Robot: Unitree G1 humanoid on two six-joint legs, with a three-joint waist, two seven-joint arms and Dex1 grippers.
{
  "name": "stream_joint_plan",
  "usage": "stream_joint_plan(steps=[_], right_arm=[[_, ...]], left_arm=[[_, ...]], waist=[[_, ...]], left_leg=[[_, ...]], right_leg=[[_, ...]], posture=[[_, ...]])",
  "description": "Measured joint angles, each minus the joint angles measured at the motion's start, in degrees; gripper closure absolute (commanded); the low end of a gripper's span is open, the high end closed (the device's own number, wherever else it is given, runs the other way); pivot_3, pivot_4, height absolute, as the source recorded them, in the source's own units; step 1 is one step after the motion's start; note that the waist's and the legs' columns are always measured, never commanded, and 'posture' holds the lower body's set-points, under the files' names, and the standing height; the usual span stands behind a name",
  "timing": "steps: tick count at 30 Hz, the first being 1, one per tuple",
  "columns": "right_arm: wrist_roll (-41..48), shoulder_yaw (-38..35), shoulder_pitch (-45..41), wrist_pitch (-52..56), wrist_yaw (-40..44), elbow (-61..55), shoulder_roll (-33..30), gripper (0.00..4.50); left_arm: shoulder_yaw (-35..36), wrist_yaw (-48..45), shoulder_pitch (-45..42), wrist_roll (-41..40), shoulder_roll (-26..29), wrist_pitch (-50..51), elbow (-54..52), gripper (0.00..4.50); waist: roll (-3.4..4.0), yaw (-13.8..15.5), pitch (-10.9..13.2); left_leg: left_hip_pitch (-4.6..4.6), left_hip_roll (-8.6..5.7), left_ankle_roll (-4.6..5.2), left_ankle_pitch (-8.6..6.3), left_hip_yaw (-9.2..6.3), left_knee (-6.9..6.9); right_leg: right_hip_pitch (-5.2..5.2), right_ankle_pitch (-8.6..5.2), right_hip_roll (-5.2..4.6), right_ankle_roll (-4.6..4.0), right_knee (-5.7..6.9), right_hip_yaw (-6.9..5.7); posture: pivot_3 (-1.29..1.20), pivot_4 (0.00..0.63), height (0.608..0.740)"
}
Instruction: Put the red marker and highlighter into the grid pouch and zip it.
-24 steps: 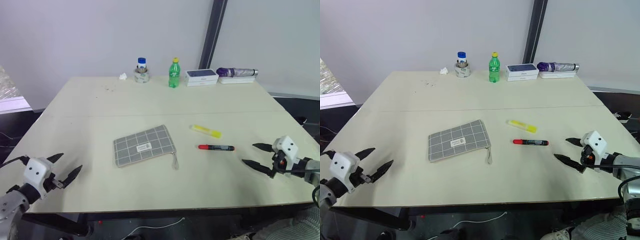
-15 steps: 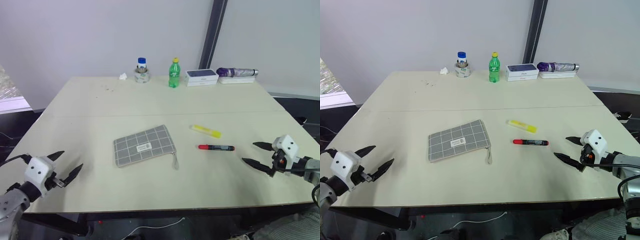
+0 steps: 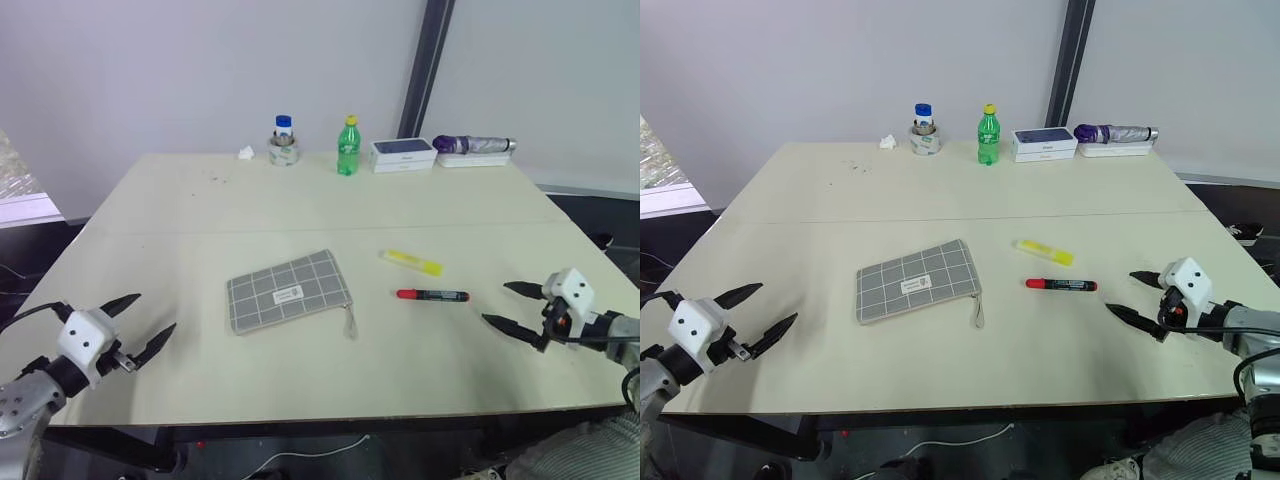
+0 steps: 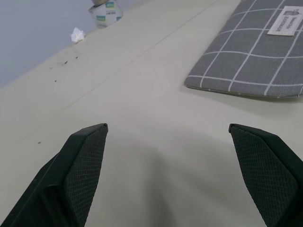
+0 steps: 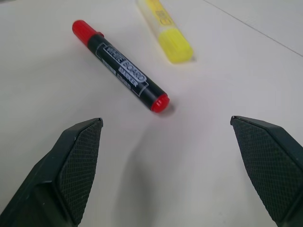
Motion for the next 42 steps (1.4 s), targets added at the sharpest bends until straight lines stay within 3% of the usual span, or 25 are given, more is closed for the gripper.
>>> stream_joint_plan(steps=[3, 10, 18, 25, 42], right_arm=[[0.1, 0.1, -0.1, 1.3, -0.3, -1.5, 0.3, 0.84], [0.8, 2.5, -1.5, 6.9, -2.3, -12.6, 5.4, 4.48], [-7.0, 16.1, -9.0, 7.5, -11.9, -18.0, 19.6, 4.48], [-17.6, 22.3, -14.6, 6.3, -24.1, -9.9, 26.9, 4.48], [-27.0, 29.4, -23.2, -2.3, -28.0, 2.0, 30.6, 4.48]], left_arm=[[-0.2, 0.0, -0.5, 1.2, 0.0, -1.5, 0.7, 0.15], [-3.2, 0.5, -2.5, 8.6, 1.4, -9.1, 3.6, 0.15], [-11.4, 5.5, -10.1, 23.3, 5.1, -23.1, 10.0, 0.15], [-18.2, 9.0, -16.3, 31.0, 7.4, -32.6, 19.8, 0.15], [-29.5, 14.7, -30.6, 36.5, 5.7, -44.3, 34.7, 0.15]], waist=[[0.00, 0.0, 0.0], [0.00, -0.1, 0.0], [0.00, 0.1, 0.0], [0.02, 0.0, 0.0], [0.08, 0.2, 0.0]], left_leg=[[0.00, 0.00, 0.00, 0.00, 0.00, 0.00], [0.01, 0.02, 0.00, 0.00, -0.02, -0.01], [-0.07, -0.02, -0.01, 0.01, -0.02, -0.07], [-0.08, -0.06, -0.04, 0.03, 0.01, -0.06], [-0.05, -0.15, -0.06, 0.05, 0.02, 0.00]], right_leg=[[0.00, 0.00, 0.00, 0.00, 0.00, -0.01], [-0.02, 0.00, 0.05, 0.00, 0.01, 0.00], [-0.15, 0.00, 0.04, 0.00, 0.02, 0.00], [-0.23, 0.00, 0.06, 0.00, 0.14, 0.00], [-0.20, 0.00, 0.06, 0.01, 0.24, -0.01]], posture=[[0.00, 0.150, 0.740], [0.00, 0.150, 0.740], [0.00, 0.150, 0.740], [0.00, 0.150, 0.740], [0.00, 0.150, 0.740]])
